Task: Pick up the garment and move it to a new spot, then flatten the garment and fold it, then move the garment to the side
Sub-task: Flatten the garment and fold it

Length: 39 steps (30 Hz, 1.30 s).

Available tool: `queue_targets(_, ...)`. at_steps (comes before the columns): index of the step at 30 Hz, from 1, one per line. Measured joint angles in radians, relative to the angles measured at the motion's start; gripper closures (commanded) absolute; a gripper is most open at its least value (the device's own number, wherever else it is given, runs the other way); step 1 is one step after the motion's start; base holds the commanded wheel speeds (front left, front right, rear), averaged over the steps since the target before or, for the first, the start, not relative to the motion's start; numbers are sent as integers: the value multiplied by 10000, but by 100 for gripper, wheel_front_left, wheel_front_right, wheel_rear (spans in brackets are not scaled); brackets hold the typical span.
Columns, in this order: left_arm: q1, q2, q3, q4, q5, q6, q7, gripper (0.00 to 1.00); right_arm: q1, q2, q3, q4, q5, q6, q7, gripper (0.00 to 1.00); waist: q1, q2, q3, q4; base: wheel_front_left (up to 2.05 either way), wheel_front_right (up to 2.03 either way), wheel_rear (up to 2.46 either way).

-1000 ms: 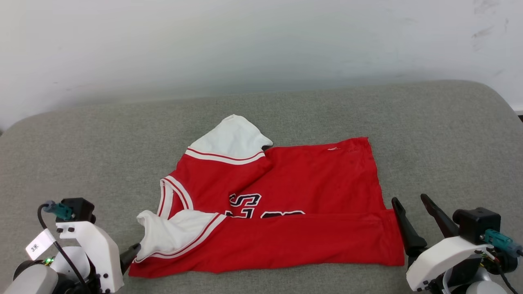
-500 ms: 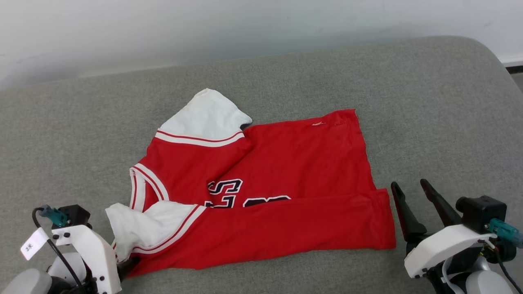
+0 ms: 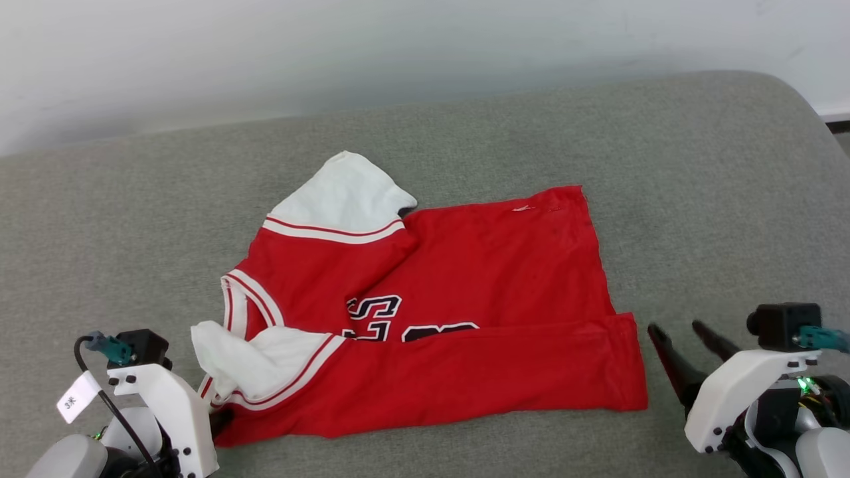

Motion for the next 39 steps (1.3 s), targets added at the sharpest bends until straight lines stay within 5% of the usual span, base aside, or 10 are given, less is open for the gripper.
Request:
queue_targets(8, -22, 121, 10, -1011, 447, 75, -466, 100, -335, -646, 489, 439, 692, 0, 3624, 0, 0, 0, -105, 415, 0, 0, 0)
queue_targets(19, -166, -73, -140, -1407, 541, 150, -552, 100, -1223, -640, 1287, 1682, 1160, 0, 4753, 0, 0, 0, 499, 869, 0, 0, 0)
queue_targets(20, -165, -96, -132, -1377, 460, 150, -550, 100, -1256, -660, 1331, 1737, 1202, -2, 4803, 40, 0, 0, 526, 888, 0, 0, 0)
queue_targets(22, -151, -130, -132, -1342, 395, 146, -541, 100, -1332, -686, 1415, 1824, 1354, -4, 4849, 86, 0, 0, 548, 908, 0, 0, 0)
queue_targets(23, -151, -130, -128, -1325, 389, 146, -541, 100, -1362, -706, 1475, 1856, 1409, -6, 4851, 100, 0, 0, 547, 907, 0, 0, 0)
queue_targets(39, 1017, -199, 23, -1267, 132, 520, -876, 100, -974, -905, 2011, 1887, 1883, -13, 4573, 100, 0, 0, -711, 801, 0, 0, 0)
